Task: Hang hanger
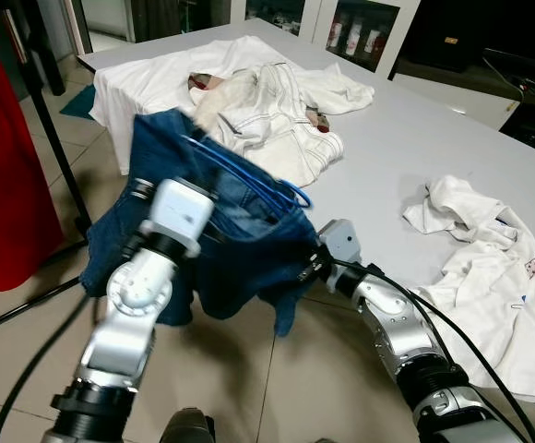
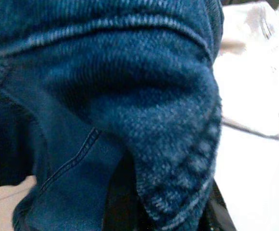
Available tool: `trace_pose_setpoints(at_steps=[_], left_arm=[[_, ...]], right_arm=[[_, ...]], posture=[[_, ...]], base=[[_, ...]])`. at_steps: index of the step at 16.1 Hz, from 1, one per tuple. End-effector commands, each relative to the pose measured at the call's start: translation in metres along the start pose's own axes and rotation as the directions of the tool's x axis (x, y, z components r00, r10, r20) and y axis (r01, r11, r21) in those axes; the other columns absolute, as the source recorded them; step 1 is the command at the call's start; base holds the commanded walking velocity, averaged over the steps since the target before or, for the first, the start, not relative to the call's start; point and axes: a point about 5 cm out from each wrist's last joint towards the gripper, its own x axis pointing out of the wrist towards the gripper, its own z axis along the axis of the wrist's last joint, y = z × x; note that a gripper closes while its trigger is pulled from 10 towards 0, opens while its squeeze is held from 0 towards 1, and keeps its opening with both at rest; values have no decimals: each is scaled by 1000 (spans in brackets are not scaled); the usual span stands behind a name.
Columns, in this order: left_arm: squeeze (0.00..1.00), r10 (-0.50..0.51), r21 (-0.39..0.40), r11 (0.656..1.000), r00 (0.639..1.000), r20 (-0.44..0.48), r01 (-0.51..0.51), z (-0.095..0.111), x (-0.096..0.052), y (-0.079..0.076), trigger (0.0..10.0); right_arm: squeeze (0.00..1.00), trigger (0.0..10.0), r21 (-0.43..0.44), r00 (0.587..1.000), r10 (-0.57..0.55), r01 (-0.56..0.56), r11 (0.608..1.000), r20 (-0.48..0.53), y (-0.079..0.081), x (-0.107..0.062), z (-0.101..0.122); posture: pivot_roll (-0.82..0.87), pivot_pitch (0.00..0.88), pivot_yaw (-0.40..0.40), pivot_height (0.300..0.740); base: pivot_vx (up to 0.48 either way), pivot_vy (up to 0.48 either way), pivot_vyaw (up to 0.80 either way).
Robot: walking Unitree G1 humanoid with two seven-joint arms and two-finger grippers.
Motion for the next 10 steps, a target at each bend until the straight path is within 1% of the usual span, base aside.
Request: trace_pose_setpoints(at_steps=[1,2,3,4,5,7,8,9,10], left_arm=[[0,-101,28,995,995,18,101,3,-1,-17,0],[0,-152,60,987,988,19,151,1,-4,-23,0],[0,-217,120,970,976,21,213,0,-8,-30,0],[0,-239,141,962,971,20,234,0,-9,-31,0],[0,-268,180,948,963,6,262,-4,-13,-34,0],[0,-299,205,933,954,-15,295,-9,-19,-36,0],[0,-334,234,913,942,-35,333,-12,-22,-39,0],[0,-386,270,880,920,-70,390,-17,-28,-42,0],[0,-398,280,870,913,-85,405,-20,-30,-43,0]], right_arm=[[0,0,-29,999,-15,15,999,32,-8,6,13],[0,0,-31,999,-24,25,999,26,-9,6,12],[0,0,-39,999,-34,35,999,14,-10,7,12],[0,0,-42,999,-38,38,998,9,-11,7,11],[0,0,-53,999,-46,45,998,-5,-12,8,10],[0,0,-60,999,-51,51,997,-12,-15,9,11],[0,0,-73,999,-52,51,996,-9,-16,10,14],[0,0,-99,999,-53,52,994,-10,-19,11,17],[0,0,-113,998,-54,52,992,-13,-20,11,18]], posture=[[208,25,-104,710],[208,25,-104,710],[208,25,-104,710],[209,24,-105,710],[209,24,-105,710],[209,24,-105,710],[209,24,-105,710],[209,24,-105,710],[209,24,-105,710]], base=[[0,0,0],[0,0,0],[0,0,0],[0,0,0],[0,0,0],[0,0,0],[0,0,0],[0,0,0],[0,0,0]])
